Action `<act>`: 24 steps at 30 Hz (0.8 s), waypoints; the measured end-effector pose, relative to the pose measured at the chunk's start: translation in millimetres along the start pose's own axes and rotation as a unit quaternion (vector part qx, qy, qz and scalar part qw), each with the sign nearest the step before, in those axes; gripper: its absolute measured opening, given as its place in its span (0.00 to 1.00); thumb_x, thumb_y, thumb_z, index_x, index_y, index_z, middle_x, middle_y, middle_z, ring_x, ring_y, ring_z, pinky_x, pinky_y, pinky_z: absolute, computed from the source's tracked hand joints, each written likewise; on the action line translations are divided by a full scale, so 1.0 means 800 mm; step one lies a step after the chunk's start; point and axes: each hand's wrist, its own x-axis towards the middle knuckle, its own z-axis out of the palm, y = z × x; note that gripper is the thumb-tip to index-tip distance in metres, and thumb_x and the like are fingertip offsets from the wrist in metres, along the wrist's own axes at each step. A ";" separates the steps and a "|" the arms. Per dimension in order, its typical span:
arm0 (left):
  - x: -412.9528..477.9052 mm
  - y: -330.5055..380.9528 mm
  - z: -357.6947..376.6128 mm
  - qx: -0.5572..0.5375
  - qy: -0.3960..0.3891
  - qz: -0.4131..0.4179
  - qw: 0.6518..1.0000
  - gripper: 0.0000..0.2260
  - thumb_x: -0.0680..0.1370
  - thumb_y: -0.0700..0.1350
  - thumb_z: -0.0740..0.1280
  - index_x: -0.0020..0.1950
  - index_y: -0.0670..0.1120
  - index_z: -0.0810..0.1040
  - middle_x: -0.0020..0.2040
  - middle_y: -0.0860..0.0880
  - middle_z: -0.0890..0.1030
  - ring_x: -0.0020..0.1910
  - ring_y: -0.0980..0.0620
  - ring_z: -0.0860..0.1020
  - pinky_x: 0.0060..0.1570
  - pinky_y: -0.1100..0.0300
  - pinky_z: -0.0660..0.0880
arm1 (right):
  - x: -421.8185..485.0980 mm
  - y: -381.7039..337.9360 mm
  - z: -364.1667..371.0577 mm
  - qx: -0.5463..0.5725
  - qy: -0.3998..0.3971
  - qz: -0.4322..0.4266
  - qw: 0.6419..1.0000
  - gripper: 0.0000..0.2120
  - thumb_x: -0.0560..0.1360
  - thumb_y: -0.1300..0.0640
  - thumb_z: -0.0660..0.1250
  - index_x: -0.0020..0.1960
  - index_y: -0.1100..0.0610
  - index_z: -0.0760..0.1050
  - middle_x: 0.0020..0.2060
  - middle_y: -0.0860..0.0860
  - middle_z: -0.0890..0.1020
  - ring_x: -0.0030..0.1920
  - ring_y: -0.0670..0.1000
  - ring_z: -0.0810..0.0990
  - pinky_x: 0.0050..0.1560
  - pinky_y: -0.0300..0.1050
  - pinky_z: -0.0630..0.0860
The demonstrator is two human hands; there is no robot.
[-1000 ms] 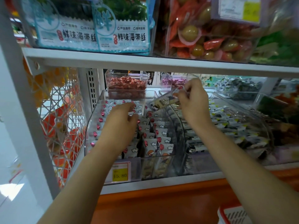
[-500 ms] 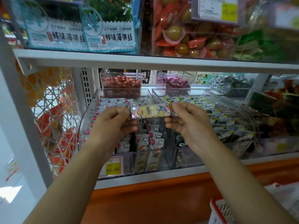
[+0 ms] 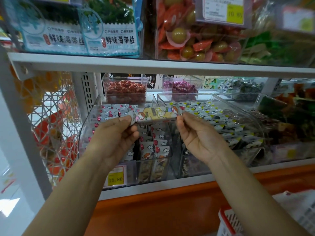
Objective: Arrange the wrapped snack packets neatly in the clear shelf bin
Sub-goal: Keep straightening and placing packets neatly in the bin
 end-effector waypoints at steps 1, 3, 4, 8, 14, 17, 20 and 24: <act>0.000 0.000 0.000 0.004 -0.002 0.005 1.000 0.10 0.80 0.37 0.60 0.38 0.41 0.73 0.27 0.49 0.74 0.25 0.58 0.75 0.28 0.67 0.76 | 0.001 0.000 -0.002 -0.032 0.006 -0.025 0.999 0.05 0.72 0.69 0.63 0.42 0.65 0.78 0.29 0.55 0.82 0.31 0.48 0.83 0.29 0.35 0.78; 0.001 0.001 -0.001 0.020 -0.014 0.020 1.000 0.10 0.79 0.38 0.61 0.38 0.41 0.74 0.32 0.47 0.76 0.29 0.56 0.78 0.31 0.66 0.77 | 0.001 0.000 -0.006 -0.137 0.013 -0.101 0.985 0.06 0.75 0.69 0.62 0.46 0.63 0.76 0.31 0.53 0.82 0.32 0.49 0.83 0.32 0.37 0.79; 0.002 0.001 -0.002 0.023 -0.027 0.022 0.999 0.08 0.79 0.40 0.62 0.41 0.41 0.75 0.36 0.46 0.77 0.32 0.55 0.79 0.33 0.65 0.78 | 0.000 0.001 -0.008 -0.194 0.010 -0.141 0.971 0.06 0.76 0.69 0.62 0.47 0.61 0.76 0.34 0.53 0.82 0.33 0.49 0.83 0.34 0.38 0.79; 0.002 -0.001 -0.004 0.111 -0.042 0.060 0.991 0.10 0.73 0.47 0.68 0.46 0.41 0.75 0.45 0.43 0.81 0.42 0.50 0.82 0.40 0.64 0.78 | -0.003 0.004 -0.006 -0.351 -0.001 -0.212 0.912 0.09 0.76 0.70 0.62 0.45 0.59 0.76 0.41 0.57 0.80 0.37 0.51 0.83 0.38 0.42 0.81; -0.001 -0.005 0.000 0.146 -0.046 0.089 0.984 0.11 0.73 0.42 0.69 0.54 0.45 0.75 0.45 0.46 0.84 0.45 0.50 0.84 0.44 0.65 0.79 | -0.005 0.010 -0.003 -0.384 -0.010 -0.197 0.902 0.05 0.75 0.65 0.65 0.45 0.56 0.77 0.46 0.57 0.80 0.44 0.51 0.83 0.36 0.41 0.80; -0.006 -0.006 0.004 0.186 -0.078 0.106 0.974 0.12 0.75 0.41 0.67 0.58 0.48 0.76 0.47 0.46 0.83 0.47 0.52 0.83 0.45 0.66 0.78 | -0.008 0.013 -0.001 -0.422 -0.013 -0.218 0.880 0.07 0.75 0.62 0.67 0.42 0.52 0.80 0.38 0.47 0.81 0.39 0.46 0.82 0.35 0.39 0.80; -0.010 -0.003 0.004 0.238 -0.094 0.120 0.959 0.12 0.75 0.41 0.67 0.57 0.52 0.78 0.49 0.49 0.82 0.48 0.54 0.82 0.45 0.68 0.77 | -0.009 0.012 0.001 -0.405 0.011 -0.210 0.890 0.10 0.75 0.62 0.67 0.36 0.54 0.80 0.33 0.45 0.81 0.37 0.47 0.82 0.37 0.49 0.83; -0.014 -0.003 0.008 0.322 -0.109 0.130 0.931 0.11 0.73 0.41 0.69 0.53 0.53 0.78 0.49 0.51 0.82 0.48 0.55 0.81 0.41 0.70 0.77 | -0.004 0.011 -0.003 -0.446 0.062 -0.248 0.858 0.11 0.75 0.59 0.68 0.37 0.66 0.77 0.38 0.64 0.78 0.42 0.63 0.78 0.41 0.64 0.77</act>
